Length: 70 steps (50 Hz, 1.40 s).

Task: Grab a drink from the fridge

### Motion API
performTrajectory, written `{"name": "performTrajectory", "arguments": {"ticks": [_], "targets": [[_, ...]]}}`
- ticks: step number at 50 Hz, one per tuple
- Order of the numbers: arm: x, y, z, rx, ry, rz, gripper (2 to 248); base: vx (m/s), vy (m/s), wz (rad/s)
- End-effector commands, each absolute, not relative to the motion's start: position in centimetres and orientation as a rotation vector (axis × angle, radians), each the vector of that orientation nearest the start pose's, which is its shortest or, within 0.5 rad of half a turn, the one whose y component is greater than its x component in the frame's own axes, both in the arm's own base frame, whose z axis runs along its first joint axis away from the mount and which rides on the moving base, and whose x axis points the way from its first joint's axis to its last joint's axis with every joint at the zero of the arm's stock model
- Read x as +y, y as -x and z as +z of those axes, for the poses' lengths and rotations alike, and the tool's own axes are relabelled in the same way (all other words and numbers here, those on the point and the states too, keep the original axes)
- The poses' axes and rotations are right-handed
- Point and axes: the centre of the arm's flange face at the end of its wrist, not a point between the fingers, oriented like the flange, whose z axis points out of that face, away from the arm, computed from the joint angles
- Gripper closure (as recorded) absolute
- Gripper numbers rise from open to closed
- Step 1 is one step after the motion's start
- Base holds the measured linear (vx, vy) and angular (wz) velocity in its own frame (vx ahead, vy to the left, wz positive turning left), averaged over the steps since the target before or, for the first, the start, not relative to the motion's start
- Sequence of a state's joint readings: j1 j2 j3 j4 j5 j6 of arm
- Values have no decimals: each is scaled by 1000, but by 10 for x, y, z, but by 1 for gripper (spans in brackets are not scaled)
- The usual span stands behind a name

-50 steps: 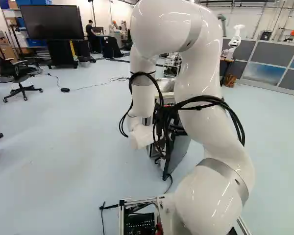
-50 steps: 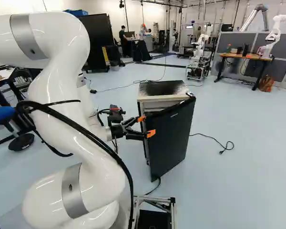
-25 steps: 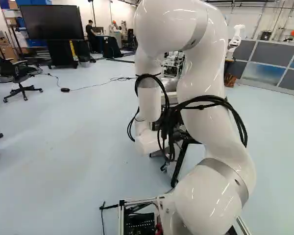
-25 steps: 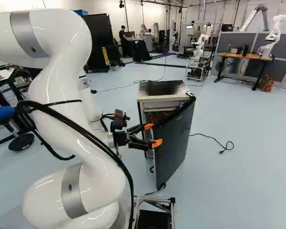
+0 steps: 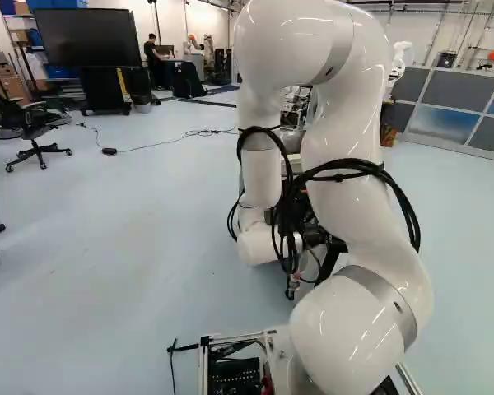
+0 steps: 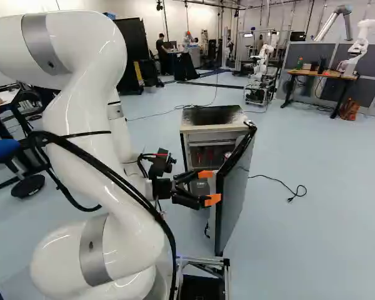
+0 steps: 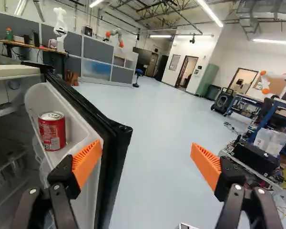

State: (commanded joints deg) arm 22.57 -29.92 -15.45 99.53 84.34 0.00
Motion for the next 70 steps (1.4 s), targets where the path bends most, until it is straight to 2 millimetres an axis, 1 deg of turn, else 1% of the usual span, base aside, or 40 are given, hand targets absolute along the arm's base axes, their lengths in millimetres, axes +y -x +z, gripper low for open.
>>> {"name": "performTrajectory", "arguments": {"ticks": [15, 39, 48, 60, 70], "targets": [[2, -233, 247, -926, -1495, 1154, 3, 0, 0, 0], [9, -230, 248, -943, -1478, 1148, 3, 0, 0, 0], [15, -240, 251, -991, -1452, 1153, 3, 0, 0, 0], [25, -259, 255, -1061, -1423, 1170, 3, 0, 0, 0], [29, -274, 271, -1145, -1404, 1206, 3, 0, 0, 0]]}}
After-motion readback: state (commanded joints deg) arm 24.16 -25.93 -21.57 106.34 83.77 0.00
